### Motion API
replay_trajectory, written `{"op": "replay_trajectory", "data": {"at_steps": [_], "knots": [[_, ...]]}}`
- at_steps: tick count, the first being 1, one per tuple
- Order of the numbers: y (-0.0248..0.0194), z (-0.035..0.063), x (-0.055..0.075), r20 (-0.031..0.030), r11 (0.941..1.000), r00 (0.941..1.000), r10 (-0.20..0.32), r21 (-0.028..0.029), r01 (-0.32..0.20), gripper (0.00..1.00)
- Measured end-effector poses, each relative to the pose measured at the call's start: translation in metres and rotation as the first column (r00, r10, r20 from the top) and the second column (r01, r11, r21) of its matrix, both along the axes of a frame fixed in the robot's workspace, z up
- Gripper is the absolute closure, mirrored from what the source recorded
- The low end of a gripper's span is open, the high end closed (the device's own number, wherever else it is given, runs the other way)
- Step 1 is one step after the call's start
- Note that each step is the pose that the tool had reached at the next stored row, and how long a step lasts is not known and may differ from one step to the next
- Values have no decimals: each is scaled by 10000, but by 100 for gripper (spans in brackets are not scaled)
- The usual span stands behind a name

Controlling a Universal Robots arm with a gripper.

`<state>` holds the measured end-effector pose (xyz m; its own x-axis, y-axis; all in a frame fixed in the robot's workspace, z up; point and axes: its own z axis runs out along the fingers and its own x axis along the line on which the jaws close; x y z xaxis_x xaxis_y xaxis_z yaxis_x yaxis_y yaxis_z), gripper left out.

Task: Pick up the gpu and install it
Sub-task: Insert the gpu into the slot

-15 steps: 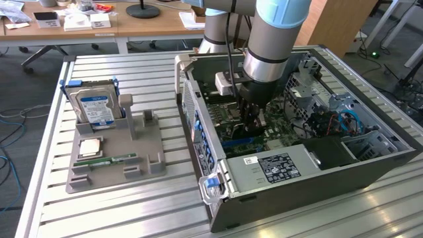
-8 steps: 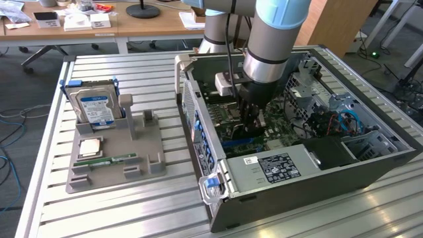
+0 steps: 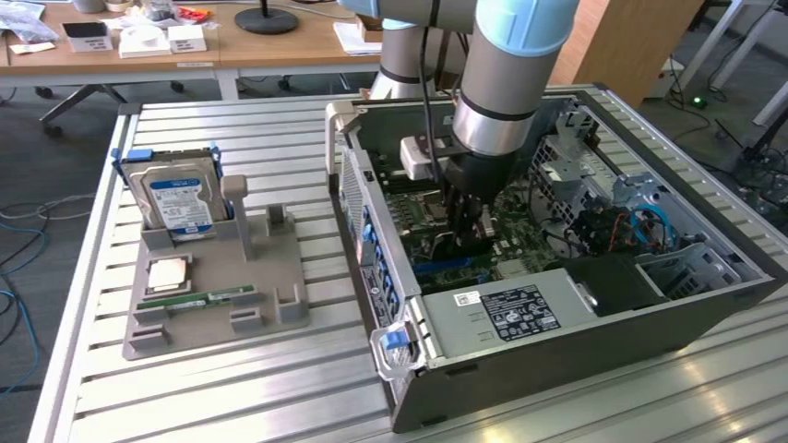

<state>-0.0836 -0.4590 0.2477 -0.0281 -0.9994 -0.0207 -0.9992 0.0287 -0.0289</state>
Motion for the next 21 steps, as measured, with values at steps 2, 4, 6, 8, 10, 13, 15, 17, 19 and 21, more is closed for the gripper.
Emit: {"op": "replay_trajectory", "data": {"at_steps": [2, 4, 6, 8, 10, 13, 15, 17, 19, 21], "knots": [[0, -7, 0, 0, 10000, 10000, -1, 1, 1, 73], [0, -14, 0, 0, 10000, 10000, -1, 1, 1, 73], [1, -18, 0, 3, 10000, 10000, -1, 4, 1, 73], [1, -17, 0, 3, 10000, 10000, 0, 5, 0, 73], [1, -10, 0, 5, 10000, 10000, 0, 10, 0, 73], [1, 6, 1, 6, 10000, 10000, 1, 6, -1, 73], [-2, 7, 1, 3, 10000, 10000, -1, 5, 1, 73], [-4, 7, 0, 2, 10000, 10000, -2, 4, 2, 73], [-7, 6, 0, 3, 10000, 10000, -5, 6, 5, 73], [-9, 5, 0, 3, 10000, 10000, -9, 4, 9, 73]]}}
